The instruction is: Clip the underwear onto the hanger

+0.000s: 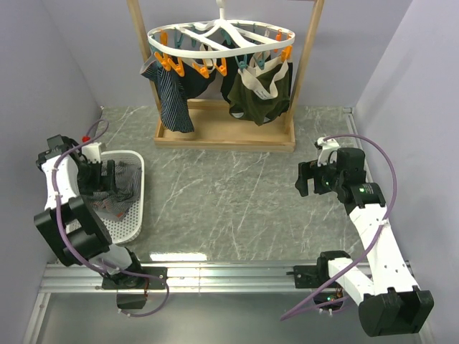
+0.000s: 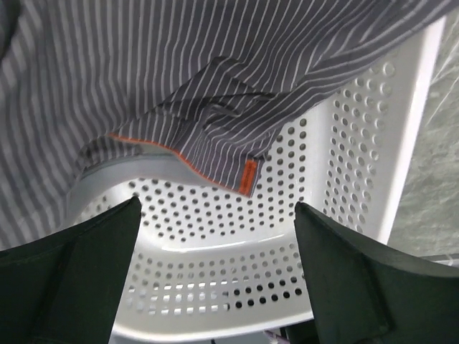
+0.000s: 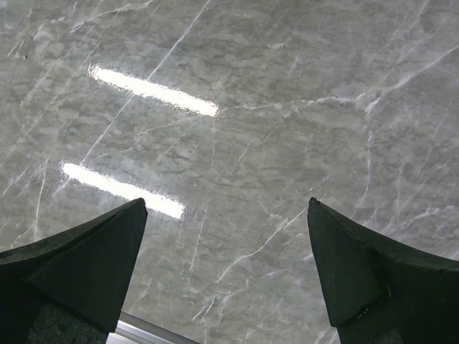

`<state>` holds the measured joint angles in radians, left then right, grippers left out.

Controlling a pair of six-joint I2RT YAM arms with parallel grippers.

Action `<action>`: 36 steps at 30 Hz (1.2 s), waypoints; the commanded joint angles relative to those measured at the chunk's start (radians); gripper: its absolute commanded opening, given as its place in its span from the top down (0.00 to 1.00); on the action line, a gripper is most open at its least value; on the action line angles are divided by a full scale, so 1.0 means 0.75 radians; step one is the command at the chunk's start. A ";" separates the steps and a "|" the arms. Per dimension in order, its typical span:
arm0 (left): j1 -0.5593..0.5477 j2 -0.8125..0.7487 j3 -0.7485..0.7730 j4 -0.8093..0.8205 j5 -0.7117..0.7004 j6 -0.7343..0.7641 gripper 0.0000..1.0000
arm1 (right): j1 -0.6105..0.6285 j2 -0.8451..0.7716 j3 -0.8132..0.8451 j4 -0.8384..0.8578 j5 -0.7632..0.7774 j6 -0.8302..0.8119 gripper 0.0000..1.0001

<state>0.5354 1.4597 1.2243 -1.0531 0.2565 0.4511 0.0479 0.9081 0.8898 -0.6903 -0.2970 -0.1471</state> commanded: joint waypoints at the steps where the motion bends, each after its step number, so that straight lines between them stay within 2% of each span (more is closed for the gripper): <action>1: 0.004 0.046 -0.013 0.115 0.069 0.010 0.06 | 0.004 0.010 0.010 -0.014 -0.021 -0.004 0.00; 6: -0.004 0.136 -0.125 0.228 0.051 0.012 0.02 | 0.004 0.025 0.018 -0.025 -0.023 -0.006 0.00; 13: -0.043 0.121 -0.368 0.371 -0.035 0.065 0.05 | 0.004 0.029 0.012 -0.020 -0.021 -0.006 0.00; 18: -0.061 0.177 -0.458 0.473 -0.086 0.053 0.09 | 0.002 0.033 0.014 -0.023 -0.019 -0.008 0.00; 21: -0.068 0.209 -0.469 0.488 -0.084 0.039 0.33 | 0.004 0.033 0.016 -0.020 -0.015 -0.008 0.00; 22: -0.068 0.218 -0.452 0.480 -0.078 0.035 0.47 | 0.002 0.035 0.018 -0.020 -0.015 -0.008 0.00; 24: -0.070 0.210 -0.420 0.425 -0.060 0.029 0.60 | 0.004 0.039 0.022 -0.018 -0.019 -0.008 0.00; 25: -0.068 0.193 -0.373 0.390 -0.027 0.028 0.72 | 0.004 0.041 0.026 -0.022 -0.021 -0.008 0.00; 27: -0.068 0.124 -0.301 0.270 0.010 0.031 0.83 | 0.004 0.045 0.031 -0.023 -0.025 -0.010 0.00; 28: -0.068 0.099 -0.204 0.218 0.038 0.033 0.92 | 0.004 0.049 0.037 -0.027 -0.029 -0.010 0.00; 30: -0.068 0.038 -0.083 0.059 0.120 0.031 0.99 | 0.002 0.055 0.045 -0.031 -0.040 -0.010 0.00; 31: -0.068 0.019 0.049 0.008 0.144 0.029 1.00 | 0.004 0.061 0.059 -0.035 -0.048 -0.010 0.00; 36: -0.096 -0.018 0.467 -0.275 0.349 0.031 1.00 | 0.002 0.088 0.110 -0.045 -0.083 -0.013 0.00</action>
<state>0.4835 1.5181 1.4227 -1.0798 0.3622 0.4740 0.0479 0.9657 0.9096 -0.7273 -0.3325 -0.1474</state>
